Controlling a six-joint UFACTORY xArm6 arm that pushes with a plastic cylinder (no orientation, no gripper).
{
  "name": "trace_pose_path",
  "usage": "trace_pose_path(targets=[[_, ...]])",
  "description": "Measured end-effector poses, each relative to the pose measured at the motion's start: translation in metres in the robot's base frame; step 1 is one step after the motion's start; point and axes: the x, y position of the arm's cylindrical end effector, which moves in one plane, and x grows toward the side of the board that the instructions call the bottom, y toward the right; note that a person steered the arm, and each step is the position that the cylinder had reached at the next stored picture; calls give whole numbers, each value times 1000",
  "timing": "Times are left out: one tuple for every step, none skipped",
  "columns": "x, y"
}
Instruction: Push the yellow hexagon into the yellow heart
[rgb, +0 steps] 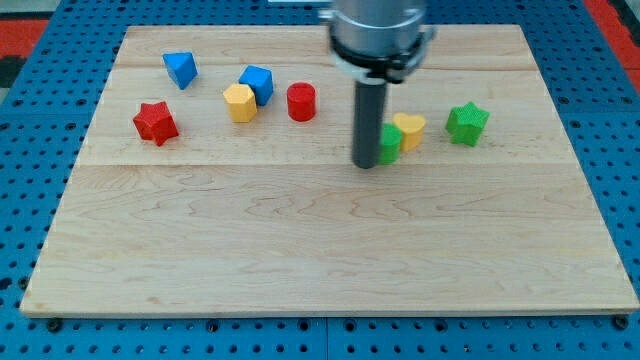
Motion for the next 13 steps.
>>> trace_pose_path(targets=[[-27, 25], [-30, 13], [-29, -101], [-41, -184], [-69, -205], [-80, -173], [-111, -116], [-115, -159], [-124, -110], [-146, -115], [-166, -70], [-137, -11], [-129, 24]])
